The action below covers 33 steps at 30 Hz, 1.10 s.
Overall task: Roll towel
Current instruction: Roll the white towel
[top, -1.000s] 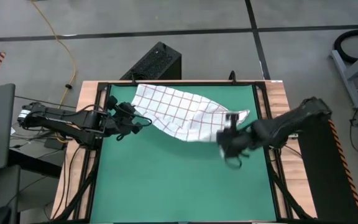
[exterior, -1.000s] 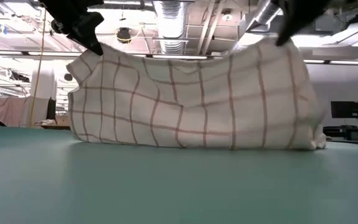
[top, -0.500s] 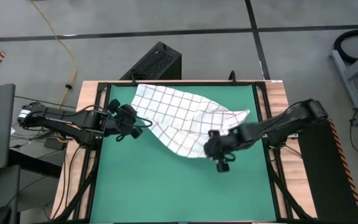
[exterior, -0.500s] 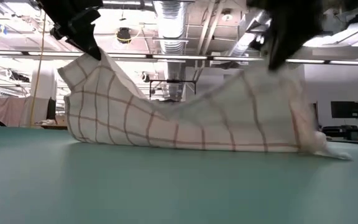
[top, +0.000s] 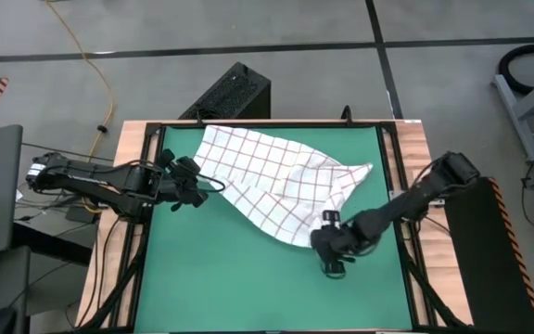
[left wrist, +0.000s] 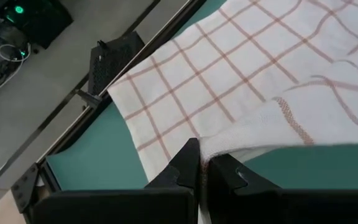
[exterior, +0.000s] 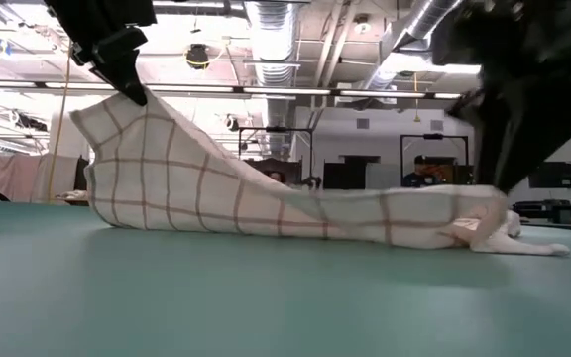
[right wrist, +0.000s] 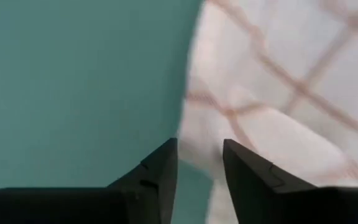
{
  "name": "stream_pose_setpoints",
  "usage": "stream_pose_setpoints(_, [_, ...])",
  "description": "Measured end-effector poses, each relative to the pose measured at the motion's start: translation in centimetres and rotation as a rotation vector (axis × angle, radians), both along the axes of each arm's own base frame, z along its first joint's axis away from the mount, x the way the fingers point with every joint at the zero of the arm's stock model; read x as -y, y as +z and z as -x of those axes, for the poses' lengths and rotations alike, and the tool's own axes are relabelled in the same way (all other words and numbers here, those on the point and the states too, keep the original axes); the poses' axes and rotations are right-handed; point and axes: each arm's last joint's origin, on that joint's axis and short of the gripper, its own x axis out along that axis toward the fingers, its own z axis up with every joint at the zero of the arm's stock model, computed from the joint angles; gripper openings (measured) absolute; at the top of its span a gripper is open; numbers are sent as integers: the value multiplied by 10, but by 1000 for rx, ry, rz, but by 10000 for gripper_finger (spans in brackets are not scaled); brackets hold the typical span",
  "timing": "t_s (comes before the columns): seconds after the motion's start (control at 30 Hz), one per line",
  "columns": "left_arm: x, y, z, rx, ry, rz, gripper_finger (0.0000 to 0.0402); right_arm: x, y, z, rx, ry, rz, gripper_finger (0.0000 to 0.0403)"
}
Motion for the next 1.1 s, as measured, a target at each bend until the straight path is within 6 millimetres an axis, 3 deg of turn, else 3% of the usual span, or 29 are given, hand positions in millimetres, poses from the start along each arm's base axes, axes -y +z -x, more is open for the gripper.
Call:
stream_pose_setpoints(0.17, [0, 0, 0, 1, 4, -7, 0, -22, -7, 22, -8, -35, 144, 173])
stream_pose_setpoints(0.3, [0, 0, 0, 1, 6, -10, 0, -31, -21, 27, -42, -48, 210, 175])
stream_pose_setpoints(0.6, [0, 0, 0, 5, 11, -12, 0, -29, -58, 27, -150, -60, 331, 175])
stream_pose_setpoints(0.8, [0, 0, 0, 4, 11, -12, 0, -18, -73, 34, -158, -168, 340, 171])
stream_pose_setpoints(0.93, [0, 0, 0, 5, 10, -8, 0, -12, -76, 34, -171, -223, 326, 127])
stream_pose_setpoints(1.1, [0, 0, 0, 14, 15, 2, 0, -9, -78, 34, -189, -231, 317, 23])
